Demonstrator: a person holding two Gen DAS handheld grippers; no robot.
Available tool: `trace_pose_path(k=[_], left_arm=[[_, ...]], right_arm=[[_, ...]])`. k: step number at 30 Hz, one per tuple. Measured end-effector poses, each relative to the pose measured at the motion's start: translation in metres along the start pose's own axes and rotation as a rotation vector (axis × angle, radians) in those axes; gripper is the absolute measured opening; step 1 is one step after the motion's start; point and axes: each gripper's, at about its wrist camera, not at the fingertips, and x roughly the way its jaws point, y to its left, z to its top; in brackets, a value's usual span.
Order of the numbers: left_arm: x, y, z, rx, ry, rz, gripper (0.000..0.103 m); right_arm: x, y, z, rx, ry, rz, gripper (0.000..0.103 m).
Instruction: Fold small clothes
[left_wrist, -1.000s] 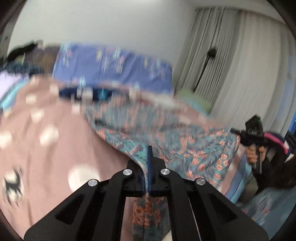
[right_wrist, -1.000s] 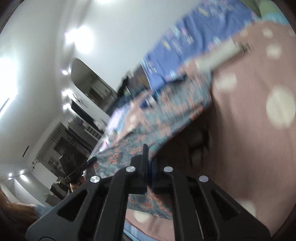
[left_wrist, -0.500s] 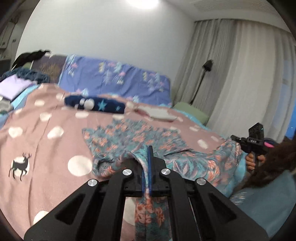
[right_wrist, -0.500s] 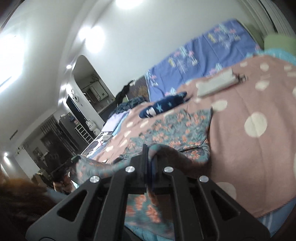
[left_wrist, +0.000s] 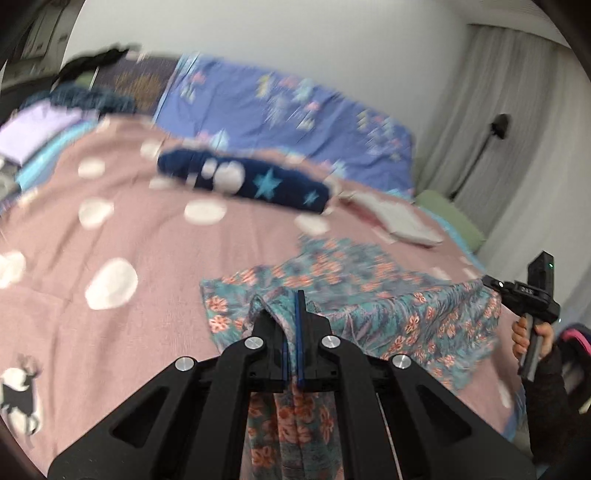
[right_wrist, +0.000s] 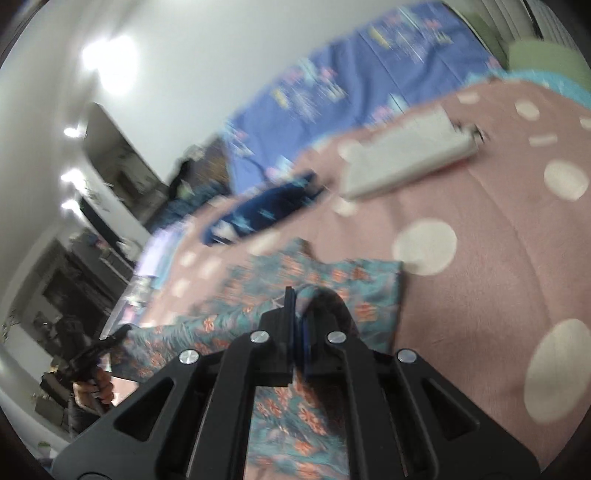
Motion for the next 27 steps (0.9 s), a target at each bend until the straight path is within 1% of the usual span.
trace_pose_path(k=[2, 3, 5, 6, 7, 8, 9, 10, 12, 13, 15, 16, 17, 18, 19, 20, 23, 25, 26, 27], left_arm=[[0.028, 0.012, -0.004, -0.033, 0.057, 0.019, 0.003], [0.039, 0.019, -0.007, -0.046, 0.078, 0.025, 0.003], [0.050, 0.027, -0.013, -0.072, 0.105, 0.019, 0.003], [0.049, 0.031, -0.015, -0.085, 0.108, 0.006, 0.004], [0.047, 0.033, -0.016, -0.093, 0.108, -0.006, 0.009], [0.043, 0.034, -0.016, -0.100, 0.107, -0.015, 0.013], [0.037, 0.035, -0.017, -0.108, 0.099, -0.024, 0.020], [0.033, 0.034, -0.018, -0.110, 0.093, -0.029, 0.025], [0.018, 0.032, -0.022, -0.110, 0.080, -0.045, 0.029], [0.011, 0.031, -0.026, -0.111, 0.078, -0.057, 0.029], [0.002, 0.029, -0.033, -0.106, 0.087, -0.071, 0.029], [0.001, 0.028, -0.036, -0.100, 0.097, -0.065, 0.029], [0.000, 0.027, -0.040, -0.088, 0.117, -0.047, 0.029], [0.001, 0.025, -0.043, -0.074, 0.142, -0.027, 0.022], [0.003, 0.026, -0.045, -0.068, 0.156, -0.019, 0.008], [0.005, 0.025, -0.046, -0.067, 0.174, -0.016, 0.006], [0.003, 0.025, -0.034, -0.101, 0.149, -0.032, 0.004], [0.002, 0.023, -0.014, -0.111, 0.107, -0.041, 0.004], [0.003, 0.020, 0.004, -0.110, 0.075, -0.037, 0.004], [0.006, 0.018, 0.017, -0.110, 0.054, -0.032, 0.004]], right_arm=[[0.019, -0.011, -0.003, 0.027, 0.038, -0.016, 0.003], [0.025, -0.017, -0.005, 0.045, 0.049, -0.012, 0.006], [0.024, -0.023, -0.009, 0.065, 0.055, 0.004, 0.008], [0.022, -0.024, -0.011, 0.065, 0.057, 0.014, 0.010], [0.019, -0.025, -0.012, 0.058, 0.060, 0.018, 0.012], [0.014, -0.025, -0.014, 0.043, 0.062, 0.017, 0.017], [0.011, -0.025, -0.016, 0.034, 0.066, 0.019, 0.023], [0.006, -0.023, -0.019, 0.025, 0.073, 0.025, 0.025], [-0.002, -0.021, -0.029, 0.009, 0.096, 0.031, 0.027], [-0.005, -0.019, -0.034, -0.002, 0.105, 0.033, 0.027], [-0.011, -0.013, -0.044, -0.042, 0.122, 0.027, 0.027], [-0.012, -0.011, -0.047, -0.058, 0.126, 0.015, 0.025], [-0.014, -0.008, -0.051, -0.075, 0.128, -0.008, 0.015], [-0.014, -0.007, -0.051, -0.081, 0.127, -0.022, 0.006], [-0.016, -0.006, -0.051, -0.080, 0.119, -0.029, 0.006], [-0.018, -0.006, -0.049, -0.072, 0.105, -0.020, 0.006], [-0.024, -0.004, -0.031, -0.014, 0.048, 0.065, 0.006], [-0.021, -0.003, -0.006, 0.022, 0.005, 0.100, 0.006], [-0.017, -0.004, 0.005, 0.037, -0.006, 0.107, 0.006], [-0.008, -0.006, 0.023, 0.069, -0.015, 0.111, 0.006]])
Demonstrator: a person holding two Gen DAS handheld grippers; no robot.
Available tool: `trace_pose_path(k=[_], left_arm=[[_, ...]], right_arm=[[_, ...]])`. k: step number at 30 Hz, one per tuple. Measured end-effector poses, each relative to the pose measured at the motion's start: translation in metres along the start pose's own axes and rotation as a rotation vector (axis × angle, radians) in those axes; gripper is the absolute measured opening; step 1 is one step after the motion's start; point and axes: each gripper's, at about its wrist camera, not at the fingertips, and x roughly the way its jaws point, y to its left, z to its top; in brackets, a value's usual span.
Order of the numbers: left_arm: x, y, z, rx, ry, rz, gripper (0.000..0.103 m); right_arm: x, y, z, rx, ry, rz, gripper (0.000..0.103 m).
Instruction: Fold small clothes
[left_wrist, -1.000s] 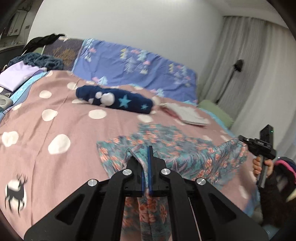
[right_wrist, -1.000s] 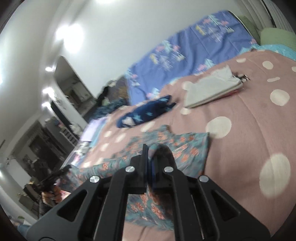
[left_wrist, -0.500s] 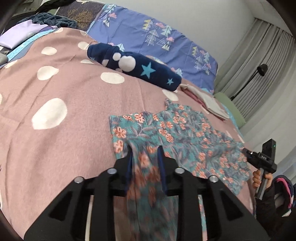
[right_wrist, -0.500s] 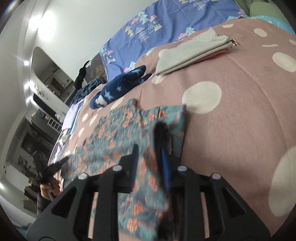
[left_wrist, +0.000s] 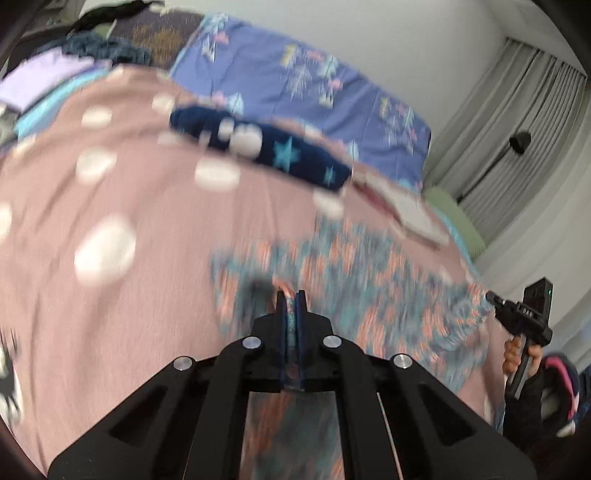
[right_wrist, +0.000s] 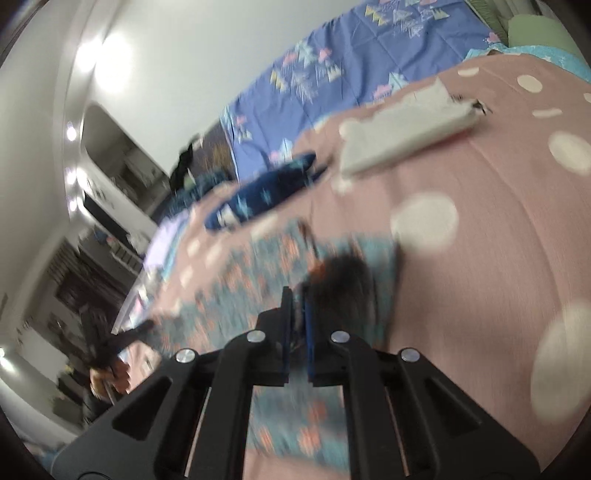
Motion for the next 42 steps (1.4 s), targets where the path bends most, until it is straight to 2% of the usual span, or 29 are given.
trace_pose_path(k=[2, 3, 4, 5, 6, 7, 10, 14, 17, 19, 20, 22, 25, 26, 28, 29, 30, 32, 34, 37, 39, 40, 42], left_arm=[[0.014, -0.005, 0.030, 0.004, -0.034, 0.033, 0.004], [0.023, -0.005, 0.041, 0.002, -0.046, 0.079, 0.005], [0.035, 0.000, 0.051, -0.013, -0.045, 0.127, 0.010], [0.047, 0.009, 0.058, -0.056, -0.026, 0.163, 0.017], [0.053, 0.017, 0.060, -0.091, -0.017, 0.179, 0.034], [0.056, 0.025, 0.060, -0.123, -0.021, 0.189, 0.038], [0.053, 0.038, 0.056, -0.129, -0.032, 0.165, 0.039], [0.045, 0.045, 0.044, -0.099, -0.016, 0.132, 0.039], [0.034, 0.030, 0.028, 0.006, 0.022, 0.116, 0.039], [0.027, 0.018, 0.015, 0.094, 0.039, 0.119, 0.040], [0.022, 0.007, 0.004, 0.185, 0.054, 0.135, 0.041], [0.018, -0.006, -0.011, 0.292, 0.080, 0.157, 0.051], [0.021, -0.029, -0.034, 0.479, 0.150, 0.180, 0.057], [0.027, -0.036, -0.042, 0.554, 0.172, 0.212, 0.059], [0.045, -0.042, -0.047, 0.658, 0.182, 0.330, 0.061], [0.060, -0.042, -0.046, 0.701, 0.188, 0.406, 0.061], [0.074, -0.041, -0.040, 0.716, 0.184, 0.443, 0.061], [0.092, -0.039, -0.018, 0.688, 0.144, 0.481, 0.061], [0.106, -0.033, 0.012, 0.605, 0.099, 0.515, 0.063], [0.107, -0.007, 0.066, 0.340, 0.012, 0.533, 0.063], [0.099, 0.007, 0.080, 0.235, -0.004, 0.451, 0.063], [0.098, 0.013, 0.083, 0.194, 0.014, 0.376, 0.063], [0.101, 0.023, 0.081, 0.157, 0.068, 0.282, 0.064]], right_arm=[[0.021, -0.007, 0.024, 0.048, 0.000, -0.042, 0.006], [0.036, -0.012, 0.036, 0.072, 0.015, -0.094, 0.011], [0.047, -0.018, 0.043, 0.092, 0.021, -0.152, 0.013], [0.052, -0.020, 0.046, 0.097, 0.025, -0.171, 0.015], [0.056, -0.022, 0.048, 0.095, 0.030, -0.182, 0.018], [0.057, -0.022, 0.047, 0.084, 0.032, -0.182, 0.020], [0.054, -0.026, 0.042, 0.028, 0.033, -0.190, 0.033], [0.053, -0.032, 0.039, -0.009, 0.075, -0.193, 0.035], [0.049, -0.026, 0.030, -0.080, 0.102, -0.189, 0.038], [0.048, -0.018, 0.023, -0.170, 0.116, -0.236, 0.043], [0.050, -0.012, 0.019, -0.237, 0.136, -0.274, 0.046], [0.057, -0.005, 0.012, -0.316, 0.177, -0.315, 0.049], [0.070, 0.005, 0.002, -0.392, 0.222, -0.338, 0.060], [0.074, 0.007, 0.000, -0.412, 0.228, -0.347, 0.064], [0.087, 0.010, -0.001, -0.442, 0.242, -0.379, 0.065], [0.094, 0.009, 0.000, -0.450, 0.248, -0.399, 0.065], [0.105, 0.008, 0.003, -0.463, 0.256, -0.434, 0.065], [0.116, 0.008, 0.011, -0.473, 0.246, -0.480, 0.065], [0.123, 0.002, 0.028, -0.423, 0.210, -0.509, 0.065], [0.118, -0.015, 0.054, -0.276, 0.162, -0.468, 0.065], [0.111, -0.023, 0.062, -0.212, 0.154, -0.403, 0.065], [0.109, -0.027, 0.064, -0.192, 0.157, -0.360, 0.065], [0.108, -0.032, 0.064, -0.166, 0.172, -0.287, 0.063]])
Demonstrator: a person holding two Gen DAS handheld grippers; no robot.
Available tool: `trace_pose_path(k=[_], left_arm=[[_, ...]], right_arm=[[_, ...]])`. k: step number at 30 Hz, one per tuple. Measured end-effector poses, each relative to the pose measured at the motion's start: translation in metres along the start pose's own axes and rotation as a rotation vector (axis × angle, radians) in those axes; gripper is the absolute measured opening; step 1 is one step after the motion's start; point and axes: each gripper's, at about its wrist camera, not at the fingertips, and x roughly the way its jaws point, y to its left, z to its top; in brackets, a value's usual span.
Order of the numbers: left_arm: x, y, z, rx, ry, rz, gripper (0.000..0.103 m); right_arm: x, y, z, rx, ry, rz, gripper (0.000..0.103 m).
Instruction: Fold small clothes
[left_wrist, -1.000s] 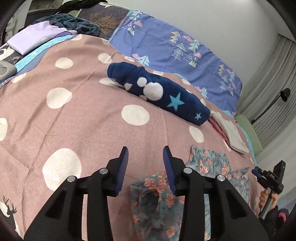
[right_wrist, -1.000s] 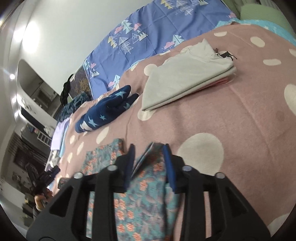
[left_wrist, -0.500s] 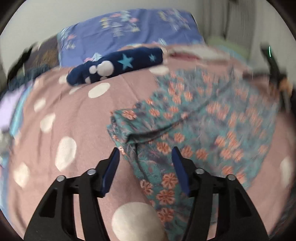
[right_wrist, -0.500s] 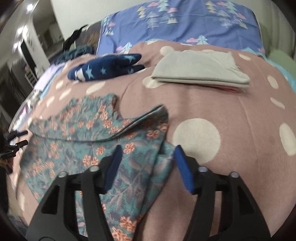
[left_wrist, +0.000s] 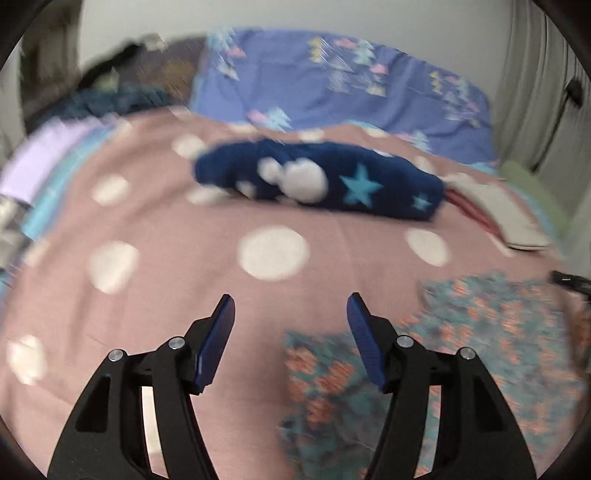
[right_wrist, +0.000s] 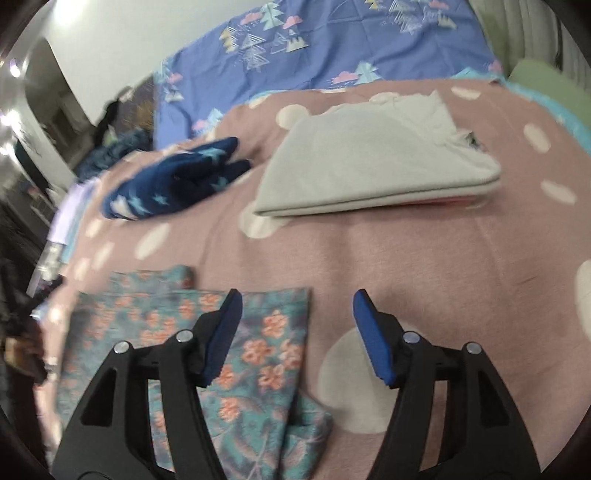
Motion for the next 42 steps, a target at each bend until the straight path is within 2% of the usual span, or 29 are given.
trace_pose_path(k=[3, 4, 5, 6, 7, 9, 11, 12, 13, 14, 17, 19, 20, 22, 23, 24, 25, 26, 28, 29, 30, 31, 32, 34, 37, 39, 41, 42], left_arm=[[0.021, -0.002, -0.014, 0.005, 0.086, -0.074, 0.064], [0.027, -0.005, -0.018, 0.009, 0.102, -0.088, 0.060], [0.033, -0.008, -0.020, 0.019, 0.107, -0.108, 0.052], [0.035, -0.013, -0.021, 0.034, 0.109, -0.126, 0.023], [0.037, -0.016, -0.021, 0.047, 0.114, -0.137, 0.006], [0.027, -0.023, -0.018, 0.070, 0.071, -0.127, 0.005], [0.003, -0.024, -0.009, 0.101, -0.027, -0.134, 0.005], [-0.003, -0.023, -0.004, 0.101, -0.053, -0.139, 0.005], [-0.010, -0.023, 0.002, 0.097, -0.079, -0.143, 0.002], [-0.016, -0.021, 0.009, 0.095, -0.101, -0.131, 0.002], [-0.012, -0.020, 0.020, 0.087, -0.107, -0.083, 0.002], [0.004, -0.020, 0.020, 0.096, -0.076, -0.026, 0.002], [0.019, -0.019, 0.016, 0.094, -0.027, -0.007, 0.002], [0.031, -0.014, 0.008, 0.084, 0.029, -0.023, 0.003], [0.037, -0.014, 0.001, 0.085, 0.050, -0.033, 0.005], [0.041, -0.014, -0.005, 0.089, 0.073, -0.046, 0.020], [0.043, -0.014, -0.008, 0.088, 0.084, -0.050, 0.040], [0.045, -0.015, -0.013, 0.086, 0.094, -0.064, 0.044], [0.048, -0.017, -0.017, 0.092, 0.102, -0.075, 0.046], [0.050, -0.018, -0.018, 0.092, 0.104, -0.067, 0.046], [0.051, -0.019, -0.018, 0.095, 0.100, -0.060, 0.034], [0.050, -0.021, -0.018, 0.101, 0.095, -0.061, 0.000], [0.046, -0.022, -0.016, 0.099, 0.090, -0.083, 0.001], [0.028, -0.022, -0.010, 0.107, 0.008, -0.082, 0.001], [0.002, -0.019, 0.005, 0.087, -0.081, -0.106, 0.001], [-0.001, -0.020, 0.012, 0.098, -0.093, -0.093, 0.001], [0.015, -0.021, 0.013, 0.097, -0.050, -0.059, 0.001], [0.028, -0.021, 0.010, 0.105, -0.013, -0.007, 0.002]], right_arm=[[0.011, -0.004, 0.001, 0.032, 0.034, 0.056, 0.057], [0.014, -0.003, -0.001, 0.038, 0.042, 0.068, 0.054], [0.018, -0.002, 0.000, 0.044, 0.052, 0.084, 0.042], [0.023, 0.000, 0.000, 0.048, 0.071, 0.106, 0.017], [0.024, 0.004, -0.001, 0.042, 0.082, 0.117, 0.007], [0.009, 0.011, 0.001, 0.016, 0.019, 0.107, 0.007], [-0.013, 0.009, 0.007, 0.028, -0.058, 0.152, 0.007], [-0.024, 0.007, 0.013, 0.046, -0.094, 0.177, 0.005], [-0.031, 0.006, 0.018, 0.054, -0.123, 0.170, 0.000], [-0.034, 0.005, 0.023, 0.058, -0.141, 0.152, 0.000], [-0.020, -0.002, 0.034, 0.090, -0.113, 0.109, 0.000], [0.000, -0.007, 0.032, 0.114, -0.057, 0.075, 0.001], [0.009, -0.008, 0.028, 0.133, -0.020, 0.089, 0.006], [0.023, -0.013, 0.016, 0.157, 0.046, 0.136, 0.032], [0.027, -0.013, 0.012, 0.153, 0.059, 0.143, 0.055], [0.031, -0.012, 0.009, 0.133, 0.076, 0.155, 0.055], [0.034, -0.010, 0.008, 0.117, 0.092, 0.156, 0.055], [0.037, -0.007, 0.008, 0.102, 0.101, 0.152, 0.054], [0.041, -0.001, 0.008, 0.072, 0.122, 0.130, 0.027], [0.044, 0.004, 0.009, 0.057, 0.133, 0.104, 0.007], [0.040, 0.006, 0.009, 0.043, 0.110, 0.091, 0.007], [0.030, 0.010, 0.010, 0.029, 0.060, 0.102, 0.007], [0.023, 0.010, 0.012, 0.033, 0.030, 0.124, 0.007], [-0.001, 0.007, 0.018, 0.062, -0.051, 0.184, 0.007], [-0.013, 0.006, 0.029, 0.066, -0.097, 0.179, 0.006], [-0.001, 0.005, 0.032, 0.063, -0.065, 0.150, 0.007], [0.016, 0.002, 0.028, 0.065, -0.006, 0.101, 0.010], [0.027, 0.001, 0.024, 0.068, 0.026, 0.058, 0.012]])
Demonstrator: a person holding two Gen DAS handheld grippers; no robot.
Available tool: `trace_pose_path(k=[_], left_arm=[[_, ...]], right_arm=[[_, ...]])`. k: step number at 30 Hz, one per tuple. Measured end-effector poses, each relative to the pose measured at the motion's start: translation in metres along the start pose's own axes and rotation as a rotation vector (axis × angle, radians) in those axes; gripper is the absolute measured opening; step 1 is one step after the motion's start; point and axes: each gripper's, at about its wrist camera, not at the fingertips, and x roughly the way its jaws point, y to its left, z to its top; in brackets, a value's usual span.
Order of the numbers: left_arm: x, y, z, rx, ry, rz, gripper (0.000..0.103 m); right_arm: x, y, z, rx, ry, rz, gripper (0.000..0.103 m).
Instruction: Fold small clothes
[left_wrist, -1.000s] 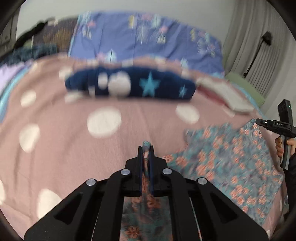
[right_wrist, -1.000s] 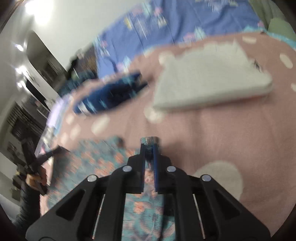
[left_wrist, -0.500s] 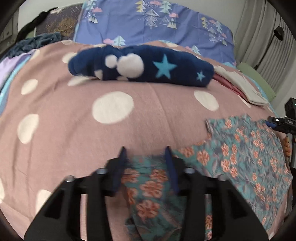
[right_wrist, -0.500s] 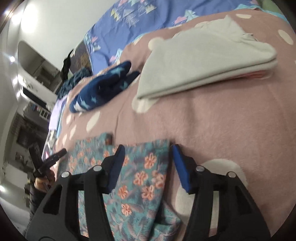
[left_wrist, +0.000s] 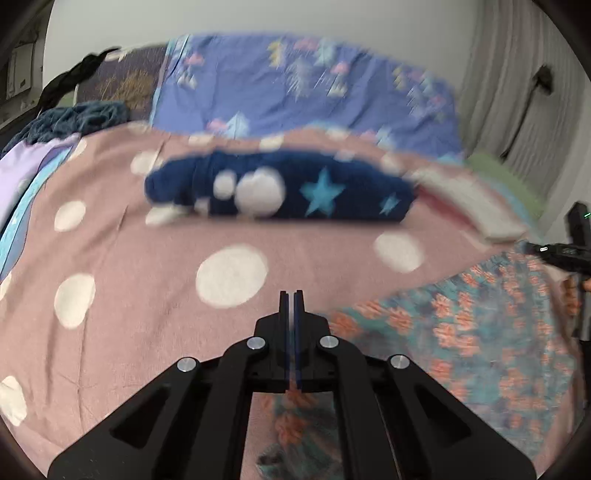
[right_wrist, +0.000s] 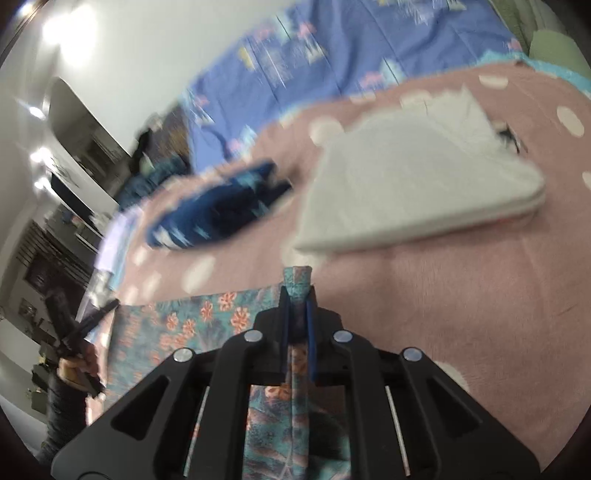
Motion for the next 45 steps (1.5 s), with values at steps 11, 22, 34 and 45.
trace_pose_path(k=[11, 22, 34, 45], left_arm=[[-0.044, -0.059, -0.023, 0.134, -0.037, 0.067, 0.034], [-0.094, -0.355, -0.116, 0.573, 0.002, -0.385, 0.057], [-0.060, -0.448, -0.153, 0.677, 0.072, -0.256, 0.027], [-0.089, -0.432, -0.169, 0.615, 0.079, -0.343, 0.007]], right_arm=[[-0.032, -0.038, -0.055, 0.049, -0.023, 0.084, 0.016], [-0.052, -0.063, -0.090, 0.080, -0.047, 0.243, 0.025], [-0.056, -0.075, -0.088, 0.107, -0.032, 0.345, 0.025], [-0.062, -0.066, -0.093, 0.078, -0.001, 0.385, 0.044]])
